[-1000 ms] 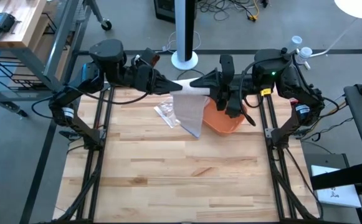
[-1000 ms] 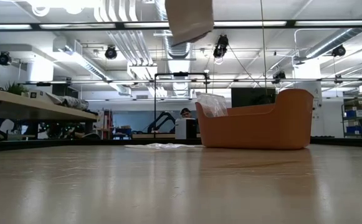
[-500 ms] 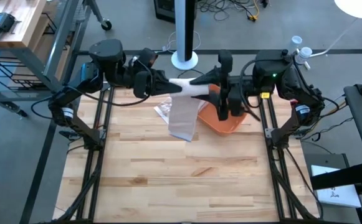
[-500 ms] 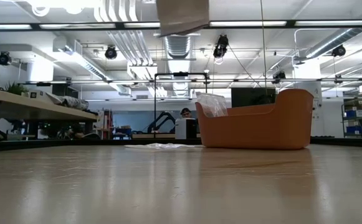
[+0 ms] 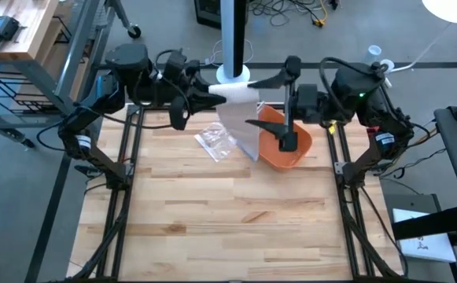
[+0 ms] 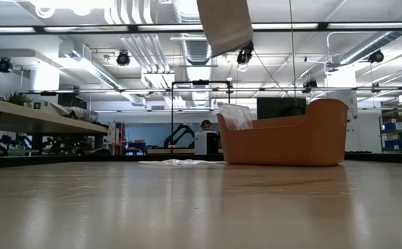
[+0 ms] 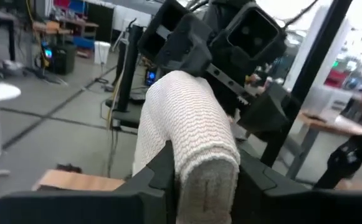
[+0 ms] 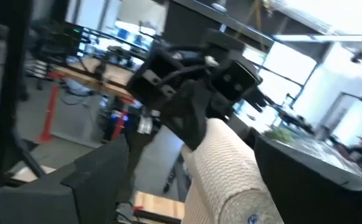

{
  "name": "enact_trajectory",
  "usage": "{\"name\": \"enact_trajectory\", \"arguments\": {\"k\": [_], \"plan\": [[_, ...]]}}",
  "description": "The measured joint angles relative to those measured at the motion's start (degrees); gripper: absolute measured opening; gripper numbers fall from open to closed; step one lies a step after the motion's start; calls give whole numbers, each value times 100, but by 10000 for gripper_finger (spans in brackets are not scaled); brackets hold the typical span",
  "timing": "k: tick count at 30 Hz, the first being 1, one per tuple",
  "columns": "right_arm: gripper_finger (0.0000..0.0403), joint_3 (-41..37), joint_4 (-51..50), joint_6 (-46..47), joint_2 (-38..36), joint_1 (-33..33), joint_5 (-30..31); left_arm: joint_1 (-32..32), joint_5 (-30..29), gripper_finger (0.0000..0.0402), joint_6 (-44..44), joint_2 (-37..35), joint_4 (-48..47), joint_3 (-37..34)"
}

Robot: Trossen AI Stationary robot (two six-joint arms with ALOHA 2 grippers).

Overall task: Roll bandage
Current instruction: Roll the brown bandage

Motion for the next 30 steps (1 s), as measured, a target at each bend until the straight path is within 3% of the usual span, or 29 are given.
{"name": "enact_trajectory", "arguments": {"k": [15, 30], "plan": [[306, -2, -438, 299, 40, -184, 52, -19, 101, 87, 1351, -17, -518, 2], [269, -2, -805, 266, 83, -205, 23, -22, 70, 89, 1379, -13, -529, -2]]}}
